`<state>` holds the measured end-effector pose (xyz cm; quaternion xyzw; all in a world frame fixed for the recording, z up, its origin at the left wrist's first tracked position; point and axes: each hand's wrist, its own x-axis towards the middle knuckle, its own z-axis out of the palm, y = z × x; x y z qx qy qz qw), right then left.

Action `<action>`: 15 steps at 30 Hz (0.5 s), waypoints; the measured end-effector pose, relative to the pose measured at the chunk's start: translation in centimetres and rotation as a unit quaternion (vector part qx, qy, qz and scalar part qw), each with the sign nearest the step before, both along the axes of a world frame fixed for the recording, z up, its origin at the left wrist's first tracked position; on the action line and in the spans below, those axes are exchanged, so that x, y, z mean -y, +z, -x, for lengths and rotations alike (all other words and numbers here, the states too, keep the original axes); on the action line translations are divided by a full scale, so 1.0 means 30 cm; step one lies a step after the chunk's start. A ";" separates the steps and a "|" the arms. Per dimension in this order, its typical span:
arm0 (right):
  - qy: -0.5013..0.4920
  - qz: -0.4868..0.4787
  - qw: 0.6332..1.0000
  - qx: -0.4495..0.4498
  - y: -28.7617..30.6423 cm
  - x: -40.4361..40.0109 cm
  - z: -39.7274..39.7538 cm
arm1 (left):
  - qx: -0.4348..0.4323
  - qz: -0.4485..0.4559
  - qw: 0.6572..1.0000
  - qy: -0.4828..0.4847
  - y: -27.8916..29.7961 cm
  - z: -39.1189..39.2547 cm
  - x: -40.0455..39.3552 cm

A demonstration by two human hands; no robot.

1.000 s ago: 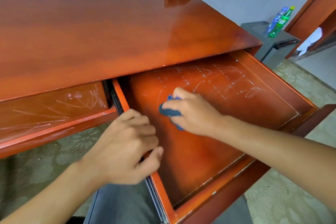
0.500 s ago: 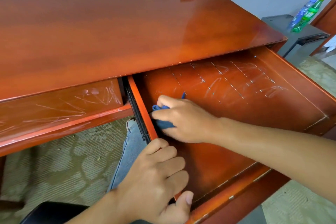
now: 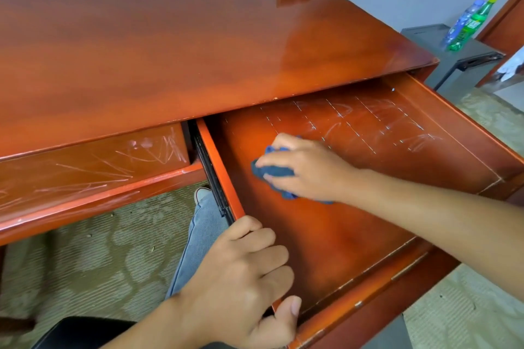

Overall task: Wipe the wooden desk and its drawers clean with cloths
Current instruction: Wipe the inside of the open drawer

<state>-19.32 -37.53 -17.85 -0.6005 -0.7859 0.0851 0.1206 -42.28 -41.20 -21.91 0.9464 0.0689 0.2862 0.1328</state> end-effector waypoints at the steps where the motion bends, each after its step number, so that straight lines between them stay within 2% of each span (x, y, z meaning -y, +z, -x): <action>1: -0.062 -0.016 0.998 0.004 -0.004 -0.024 -0.049 | 0.003 -0.019 1.000 0.001 0.000 -0.003 -0.002; 3: -0.156 -0.032 0.987 0.017 -0.017 -0.053 -0.088 | 0.006 -0.030 1.000 0.008 0.009 -0.005 -0.010; 4: -0.164 -0.034 0.985 0.033 -0.024 -0.048 -0.065 | -0.001 -0.025 1.000 0.008 0.018 -0.003 -0.007; 5: -0.139 -0.028 0.989 0.037 -0.025 -0.024 -0.023 | -0.006 -0.026 1.000 0.009 0.023 -0.003 -0.008; 8: 0.032 0.037 0.999 -0.004 -0.014 0.123 0.093 | -0.031 -0.012 0.999 -0.008 0.058 0.002 -0.034; 10: 0.072 0.070 0.994 0.033 0.000 0.152 0.060 | -0.057 0.007 0.998 -0.011 0.089 -0.002 -0.068; 11: 0.039 0.055 0.996 0.054 0.000 0.133 0.019 | -0.080 0.014 0.997 -0.008 0.104 -0.007 -0.090; 14: -0.164 0.017 0.982 0.089 -0.005 0.070 -0.106 | -0.161 0.006 0.986 0.042 0.136 -0.035 -0.170; 15: -0.189 0.014 0.976 0.103 -0.007 0.073 -0.108 | -0.197 0.001 0.978 0.063 0.153 -0.054 -0.194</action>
